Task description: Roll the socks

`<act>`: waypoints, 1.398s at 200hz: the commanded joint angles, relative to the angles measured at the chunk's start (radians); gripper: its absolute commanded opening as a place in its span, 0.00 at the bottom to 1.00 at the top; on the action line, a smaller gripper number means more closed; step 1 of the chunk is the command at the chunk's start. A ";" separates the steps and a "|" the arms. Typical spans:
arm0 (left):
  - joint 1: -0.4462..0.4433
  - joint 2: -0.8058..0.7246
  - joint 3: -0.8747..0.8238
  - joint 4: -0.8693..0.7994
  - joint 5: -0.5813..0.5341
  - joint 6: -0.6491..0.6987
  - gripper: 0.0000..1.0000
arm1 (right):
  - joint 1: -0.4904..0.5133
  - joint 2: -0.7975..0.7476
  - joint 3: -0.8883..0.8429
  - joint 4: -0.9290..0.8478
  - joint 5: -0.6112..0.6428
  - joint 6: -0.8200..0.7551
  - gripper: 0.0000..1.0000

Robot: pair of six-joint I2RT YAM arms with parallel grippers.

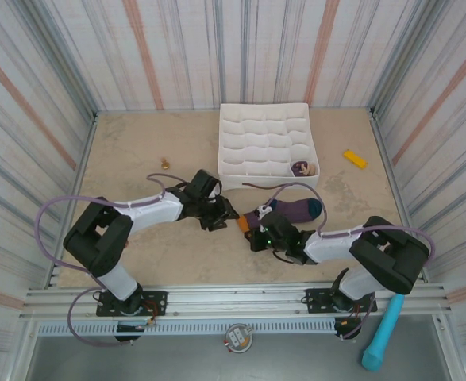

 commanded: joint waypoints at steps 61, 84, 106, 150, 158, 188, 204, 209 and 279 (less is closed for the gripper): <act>-0.031 -0.041 -0.097 0.205 -0.039 0.021 0.48 | -0.185 0.073 -0.117 0.100 -0.363 0.226 0.00; -0.044 -0.027 -0.099 0.242 -0.039 0.029 0.48 | -0.224 0.101 -0.132 0.148 -0.411 0.277 0.00; -0.053 -0.014 -0.106 0.268 -0.046 0.024 0.48 | -0.258 0.115 -0.144 0.175 -0.441 0.321 0.00; -0.061 0.021 -0.123 0.335 -0.040 0.015 0.45 | -0.320 0.161 -0.145 0.219 -0.513 0.382 0.00; -0.063 0.027 -0.119 0.335 -0.039 0.015 0.44 | -0.327 0.175 -0.145 0.234 -0.524 0.392 0.00; -0.072 0.058 -0.103 0.339 -0.043 0.013 0.42 | -0.356 0.242 -0.148 0.326 -0.568 0.439 0.00; -0.077 0.076 -0.088 0.323 -0.048 0.014 0.40 | -0.363 0.273 -0.151 0.366 -0.576 0.454 0.00; -0.079 0.080 -0.086 0.324 -0.050 0.013 0.40 | -0.365 0.284 -0.153 0.379 -0.578 0.460 0.00; -0.086 0.143 -0.058 0.323 -0.074 0.009 0.39 | -0.374 0.345 -0.165 0.468 -0.600 0.474 0.00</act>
